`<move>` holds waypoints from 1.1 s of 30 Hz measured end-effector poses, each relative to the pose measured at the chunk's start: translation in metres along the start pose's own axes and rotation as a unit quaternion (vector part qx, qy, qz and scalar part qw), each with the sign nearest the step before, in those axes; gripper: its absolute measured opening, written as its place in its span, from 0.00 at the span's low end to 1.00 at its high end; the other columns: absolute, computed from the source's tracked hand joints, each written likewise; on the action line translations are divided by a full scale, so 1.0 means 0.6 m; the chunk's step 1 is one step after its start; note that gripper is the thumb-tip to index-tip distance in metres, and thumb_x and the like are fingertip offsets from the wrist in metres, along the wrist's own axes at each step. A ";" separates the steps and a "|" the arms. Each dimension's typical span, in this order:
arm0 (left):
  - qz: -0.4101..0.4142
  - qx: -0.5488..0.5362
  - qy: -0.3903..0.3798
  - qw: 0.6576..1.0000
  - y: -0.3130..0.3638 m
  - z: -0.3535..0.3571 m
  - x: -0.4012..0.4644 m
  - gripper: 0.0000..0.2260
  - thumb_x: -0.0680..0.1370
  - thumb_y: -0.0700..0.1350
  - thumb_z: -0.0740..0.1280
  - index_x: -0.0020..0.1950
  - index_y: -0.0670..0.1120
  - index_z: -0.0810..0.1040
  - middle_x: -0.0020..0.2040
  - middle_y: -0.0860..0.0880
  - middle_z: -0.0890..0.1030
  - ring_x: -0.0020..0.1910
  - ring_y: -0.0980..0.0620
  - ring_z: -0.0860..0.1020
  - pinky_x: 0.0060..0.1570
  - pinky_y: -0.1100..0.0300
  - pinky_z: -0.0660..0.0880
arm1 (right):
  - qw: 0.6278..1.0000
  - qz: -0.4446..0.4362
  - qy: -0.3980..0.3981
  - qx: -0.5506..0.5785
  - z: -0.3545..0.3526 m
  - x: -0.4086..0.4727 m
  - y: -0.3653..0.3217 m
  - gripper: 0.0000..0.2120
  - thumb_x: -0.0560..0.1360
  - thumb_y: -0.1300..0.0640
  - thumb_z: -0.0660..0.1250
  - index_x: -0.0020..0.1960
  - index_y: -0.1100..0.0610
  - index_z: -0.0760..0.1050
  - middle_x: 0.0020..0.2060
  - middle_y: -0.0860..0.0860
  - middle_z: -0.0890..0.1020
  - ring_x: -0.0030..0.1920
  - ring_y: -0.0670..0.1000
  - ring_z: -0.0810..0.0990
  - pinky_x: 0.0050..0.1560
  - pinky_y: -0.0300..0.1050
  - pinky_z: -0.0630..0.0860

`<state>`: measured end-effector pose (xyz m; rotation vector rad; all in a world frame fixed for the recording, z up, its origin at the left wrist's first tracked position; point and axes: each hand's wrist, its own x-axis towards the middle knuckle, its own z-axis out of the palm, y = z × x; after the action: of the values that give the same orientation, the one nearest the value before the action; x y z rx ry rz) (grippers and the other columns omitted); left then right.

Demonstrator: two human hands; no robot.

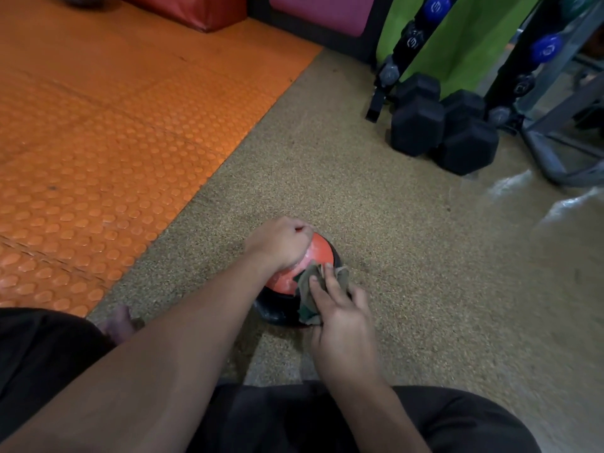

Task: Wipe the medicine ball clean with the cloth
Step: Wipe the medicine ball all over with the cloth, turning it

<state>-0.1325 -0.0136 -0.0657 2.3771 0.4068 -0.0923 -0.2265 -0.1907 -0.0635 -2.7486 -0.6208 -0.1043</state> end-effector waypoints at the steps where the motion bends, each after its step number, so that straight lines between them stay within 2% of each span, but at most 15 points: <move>1: 0.000 0.013 0.008 1.000 0.005 0.002 -0.003 0.16 0.83 0.58 0.59 0.65 0.62 0.83 0.69 0.55 0.81 0.66 0.44 0.79 0.60 0.53 0.74 | 1.000 0.015 0.012 0.001 0.000 0.011 0.007 0.30 0.70 0.68 0.70 0.72 0.55 0.77 0.74 0.51 0.74 0.66 0.59 0.72 0.65 0.56 0.77; 5: 0.011 0.057 0.014 0.998 0.020 0.009 -0.017 0.19 0.84 0.57 0.55 0.69 0.58 0.80 0.71 0.47 0.79 0.67 0.43 0.77 0.59 0.51 0.73 | 0.997 0.054 0.041 0.033 -0.009 0.083 0.028 0.27 0.78 0.68 0.60 0.76 0.54 0.72 0.75 0.49 0.72 0.63 0.54 0.68 0.67 0.52 0.72; 9: -0.016 0.058 -0.003 0.998 0.019 0.002 -0.010 0.21 0.85 0.58 0.53 0.73 0.56 0.76 0.74 0.45 0.75 0.70 0.42 0.75 0.62 0.49 0.72 | 0.996 0.066 0.057 0.032 0.007 0.033 -0.005 0.30 0.79 0.67 0.61 0.79 0.50 0.66 0.77 0.45 0.69 0.64 0.53 0.68 0.67 0.47 0.72; 12: -0.032 0.062 -0.016 0.997 0.020 -0.001 -0.009 0.23 0.85 0.59 0.52 0.78 0.55 0.73 0.80 0.45 0.69 0.76 0.42 0.70 0.71 0.47 0.69 | 0.999 0.029 0.039 0.026 0.007 -0.030 -0.014 0.33 0.73 0.69 0.66 0.76 0.53 0.73 0.75 0.47 0.73 0.59 0.53 0.74 0.60 0.42 0.72; 14: -0.036 0.067 -0.006 0.997 0.023 0.002 -0.016 0.24 0.85 0.58 0.52 0.77 0.55 0.73 0.79 0.44 0.69 0.76 0.42 0.70 0.71 0.46 0.70 | 0.999 0.012 0.030 0.041 -0.012 -0.005 0.013 0.31 0.72 0.71 0.64 0.73 0.55 0.76 0.73 0.49 0.75 0.63 0.54 0.78 0.64 0.41 0.68; 16: -0.033 0.073 0.005 0.997 0.024 0.006 -0.022 0.24 0.84 0.59 0.52 0.77 0.54 0.73 0.78 0.45 0.71 0.75 0.42 0.71 0.70 0.45 0.72 | 0.996 0.061 0.045 0.051 -0.029 0.053 0.044 0.27 0.75 0.71 0.61 0.72 0.56 0.76 0.72 0.50 0.77 0.65 0.54 0.79 0.67 0.40 0.64; 18: -0.041 0.075 0.010 0.996 0.026 0.010 -0.029 0.25 0.84 0.60 0.53 0.77 0.55 0.73 0.79 0.45 0.70 0.74 0.41 0.72 0.69 0.44 0.73 | 0.993 0.091 0.049 0.059 -0.038 0.109 0.055 0.25 0.77 0.68 0.60 0.71 0.55 0.77 0.70 0.50 0.79 0.62 0.55 0.81 0.70 0.42 0.69; 20: -0.053 0.070 0.013 0.996 0.025 0.007 -0.028 0.24 0.83 0.61 0.53 0.76 0.55 0.74 0.78 0.44 0.71 0.73 0.40 0.73 0.68 0.44 0.73 | 0.997 0.064 0.032 0.017 -0.032 0.114 0.031 0.22 0.77 0.63 0.63 0.69 0.51 0.79 0.64 0.49 0.84 0.55 0.55 0.83 0.65 0.49 0.77; 21: -0.055 0.063 0.011 0.996 0.024 0.004 -0.025 0.24 0.83 0.60 0.54 0.75 0.54 0.75 0.76 0.44 0.72 0.72 0.40 0.74 0.67 0.45 0.73 | 0.998 0.052 0.023 -0.015 -0.023 0.095 0.017 0.22 0.75 0.61 0.68 0.68 0.52 0.79 0.63 0.51 0.84 0.53 0.54 0.83 0.61 0.50 0.79; 23: -0.053 0.053 0.005 0.997 0.021 0.002 -0.021 0.22 0.84 0.59 0.54 0.74 0.54 0.75 0.75 0.43 0.73 0.71 0.40 0.74 0.66 0.46 0.71 | 0.999 0.032 0.016 -0.033 -0.014 0.038 -0.001 0.29 0.65 0.60 0.77 0.67 0.59 0.81 0.63 0.55 0.84 0.54 0.54 0.82 0.52 0.50 0.83; 25: -0.054 0.056 0.004 0.997 0.019 0.003 -0.018 0.22 0.85 0.58 0.53 0.74 0.54 0.75 0.77 0.43 0.71 0.72 0.40 0.73 0.67 0.46 0.71 | 0.999 0.010 0.009 -0.047 -0.007 -0.014 -0.006 0.33 0.61 0.58 0.77 0.66 0.57 0.81 0.65 0.53 0.82 0.52 0.55 0.80 0.49 0.50 0.83; 27: -0.056 0.064 0.000 0.996 0.020 0.007 -0.016 0.22 0.85 0.57 0.52 0.75 0.53 0.74 0.78 0.42 0.70 0.73 0.40 0.72 0.68 0.46 0.71 | 0.998 -0.007 -0.012 -0.060 -0.007 -0.040 0.006 0.30 0.61 0.56 0.71 0.65 0.53 0.83 0.65 0.49 0.83 0.47 0.56 0.81 0.47 0.48 0.82; 29: -0.062 0.070 -0.019 0.995 0.020 0.007 -0.011 0.23 0.85 0.57 0.50 0.77 0.53 0.71 0.79 0.40 0.68 0.75 0.38 0.70 0.70 0.44 0.69 | 1.000 -0.003 0.010 -0.024 -0.018 -0.020 0.023 0.29 0.65 0.60 0.66 0.66 0.53 0.82 0.66 0.49 0.82 0.53 0.54 0.83 0.56 0.47 0.80; 31: -0.058 0.084 -0.046 0.994 0.024 0.003 -0.002 0.23 0.85 0.56 0.49 0.79 0.54 0.68 0.79 0.38 0.66 0.76 0.37 0.68 0.73 0.42 0.68 | 0.997 0.059 0.048 0.024 -0.026 0.029 0.041 0.25 0.73 0.63 0.64 0.70 0.55 0.79 0.69 0.50 0.80 0.62 0.51 0.82 0.64 0.42 0.72; 33: -0.054 0.102 -0.068 0.991 0.032 -0.001 0.000 0.24 0.86 0.55 0.47 0.81 0.52 0.66 0.80 0.38 0.65 0.77 0.37 0.66 0.74 0.42 0.66 | 0.991 0.112 0.060 0.028 -0.017 0.064 0.045 0.25 0.77 0.62 0.63 0.73 0.53 0.76 0.71 0.49 0.78 0.63 0.53 0.80 0.61 0.41 0.70</move>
<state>-0.1268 -0.0263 -0.0528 2.5297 0.4799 -0.3612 -0.1802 -0.2014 -0.0566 -2.7118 -0.2751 -0.1961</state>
